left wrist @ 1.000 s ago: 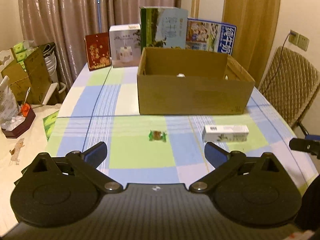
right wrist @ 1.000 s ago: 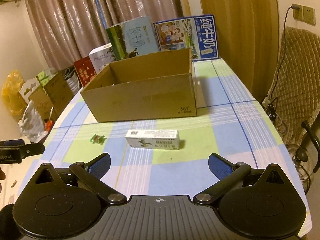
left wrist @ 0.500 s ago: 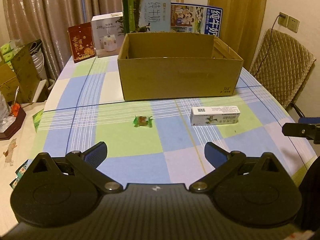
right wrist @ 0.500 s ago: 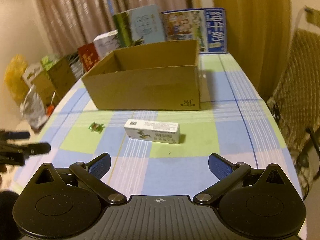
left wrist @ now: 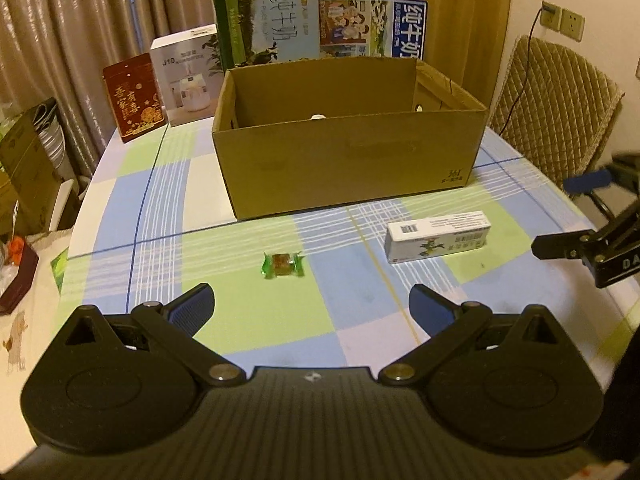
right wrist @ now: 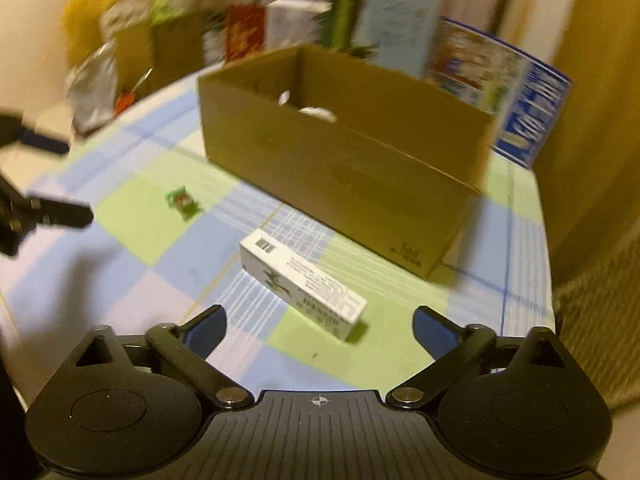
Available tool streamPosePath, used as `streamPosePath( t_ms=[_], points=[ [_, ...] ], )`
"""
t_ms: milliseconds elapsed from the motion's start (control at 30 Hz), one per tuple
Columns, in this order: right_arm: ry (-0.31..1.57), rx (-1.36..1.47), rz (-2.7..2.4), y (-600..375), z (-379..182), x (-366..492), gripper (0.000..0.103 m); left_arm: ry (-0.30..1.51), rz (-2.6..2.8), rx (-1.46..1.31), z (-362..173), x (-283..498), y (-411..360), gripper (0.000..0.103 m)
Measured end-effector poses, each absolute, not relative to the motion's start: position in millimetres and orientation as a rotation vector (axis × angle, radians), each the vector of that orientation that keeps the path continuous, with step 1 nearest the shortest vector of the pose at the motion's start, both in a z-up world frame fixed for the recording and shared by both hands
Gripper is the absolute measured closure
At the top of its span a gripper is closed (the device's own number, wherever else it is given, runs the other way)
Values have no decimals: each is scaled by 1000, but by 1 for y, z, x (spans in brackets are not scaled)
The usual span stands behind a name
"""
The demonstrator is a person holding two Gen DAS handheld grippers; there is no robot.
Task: Organize objects
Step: 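Withdraw both grippers from the box back over the table, then lower the right gripper onto the white medicine box and close it, then close the left gripper on the green-wrapped candy while the right gripper holds the medicine box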
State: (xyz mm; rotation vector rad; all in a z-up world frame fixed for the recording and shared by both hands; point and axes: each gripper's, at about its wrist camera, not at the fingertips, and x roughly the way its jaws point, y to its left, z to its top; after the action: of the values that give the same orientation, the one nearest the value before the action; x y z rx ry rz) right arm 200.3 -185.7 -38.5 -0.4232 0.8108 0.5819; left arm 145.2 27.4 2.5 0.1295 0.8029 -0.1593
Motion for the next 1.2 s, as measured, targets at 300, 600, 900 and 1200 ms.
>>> streamPosePath(
  t_ms=[300, 600, 900, 1200],
  points=[
    [876, -609, 655, -153, -85, 251, 22, 829, -191, 140, -15, 178, 33, 1],
    [1013, -627, 669, -133, -120, 287, 51, 876, -200, 150, -39, 202, 42, 1],
    [1104, -257, 524, -145, -110, 286, 80, 890, -169, 120, -59, 221, 55, 1],
    [1013, -148, 499, -144, -118, 270, 80, 834, -144, 102, -83, 237, 59, 4]
  ],
)
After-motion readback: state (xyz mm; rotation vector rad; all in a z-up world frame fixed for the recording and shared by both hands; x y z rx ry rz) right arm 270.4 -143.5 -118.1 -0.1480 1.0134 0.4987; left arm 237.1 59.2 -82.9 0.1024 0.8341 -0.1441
